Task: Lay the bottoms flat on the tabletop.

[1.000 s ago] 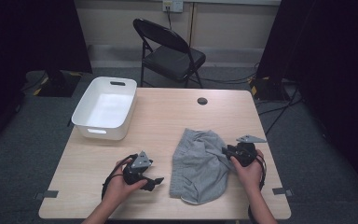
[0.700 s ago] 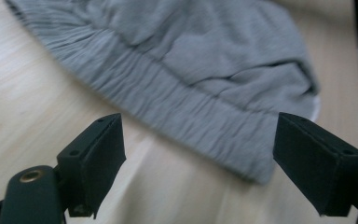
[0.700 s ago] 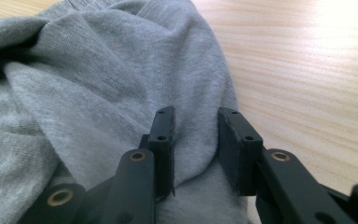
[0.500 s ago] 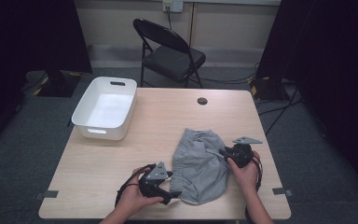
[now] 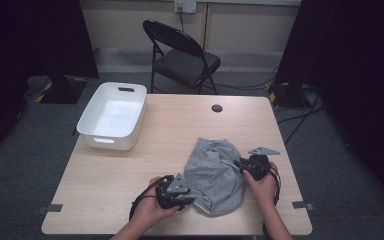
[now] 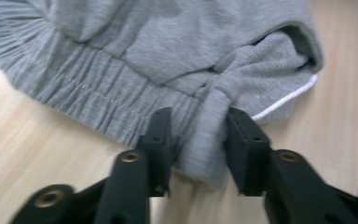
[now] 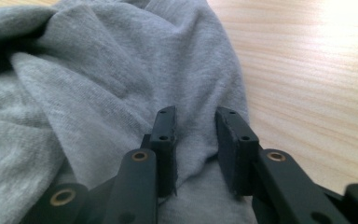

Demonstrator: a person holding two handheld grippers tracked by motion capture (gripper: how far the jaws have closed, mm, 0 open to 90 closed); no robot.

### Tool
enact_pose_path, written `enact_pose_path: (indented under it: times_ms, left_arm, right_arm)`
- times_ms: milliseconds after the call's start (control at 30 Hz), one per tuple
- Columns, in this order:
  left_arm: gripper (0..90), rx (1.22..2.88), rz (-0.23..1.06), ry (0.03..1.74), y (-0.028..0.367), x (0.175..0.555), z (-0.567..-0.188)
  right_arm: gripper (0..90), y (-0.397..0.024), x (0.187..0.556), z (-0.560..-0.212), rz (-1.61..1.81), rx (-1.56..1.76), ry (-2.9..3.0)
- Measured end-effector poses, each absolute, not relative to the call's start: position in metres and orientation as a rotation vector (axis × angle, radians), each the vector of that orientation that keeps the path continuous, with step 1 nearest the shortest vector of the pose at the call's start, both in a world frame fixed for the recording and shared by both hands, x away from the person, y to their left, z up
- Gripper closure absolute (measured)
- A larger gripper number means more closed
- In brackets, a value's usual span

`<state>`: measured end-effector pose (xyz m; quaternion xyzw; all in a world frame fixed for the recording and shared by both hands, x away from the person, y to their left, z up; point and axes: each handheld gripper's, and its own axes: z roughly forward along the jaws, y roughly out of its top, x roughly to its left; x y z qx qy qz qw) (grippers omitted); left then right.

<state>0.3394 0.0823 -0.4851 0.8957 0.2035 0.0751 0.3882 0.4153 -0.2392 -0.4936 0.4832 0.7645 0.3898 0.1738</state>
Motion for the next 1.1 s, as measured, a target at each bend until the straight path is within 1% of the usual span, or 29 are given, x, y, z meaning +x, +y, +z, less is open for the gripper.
enact_pose_path:
  times_ms: [233,333,667,733,800,967,1000,1100]
  left_arm:
    - [73.9,2.267,0.264,0.673,0.107,0.366,-0.481]
    - [73.1,2.249,0.290,0.736,0.120,0.379,-0.482]
    - [73.5,2.181,0.285,0.848,0.134,0.402,-0.485]
    - [73.0,2.165,0.262,0.859,0.135,0.401,-0.484]
    - [69.5,2.149,0.252,0.857,0.135,0.400,-0.483]
    - [57.7,2.083,0.249,0.816,0.140,0.385,-0.466]
    - [57.3,2.067,0.239,0.801,0.139,0.381,-0.463]
    - [52.3,2.058,0.207,0.745,0.130,0.369,-0.457]
  right_arm:
    - [71.8,-0.235,0.412,-0.493,1.133,1.357,2.202]
    - [71.9,-0.231,0.410,-0.492,1.152,1.349,2.218]
    - [73.5,-0.214,0.388,-0.489,1.186,1.296,2.289]
    - [72.9,-0.214,0.385,-0.487,1.190,1.300,2.298]
    - [68.2,-0.215,0.384,-0.484,1.196,1.294,2.281]
    - [68.2,-0.221,0.389,-0.473,1.210,1.300,2.228]
    - [67.6,-0.222,0.392,-0.471,1.214,1.307,2.213]
    - [65.8,-0.224,0.399,-0.466,1.204,1.318,2.171]
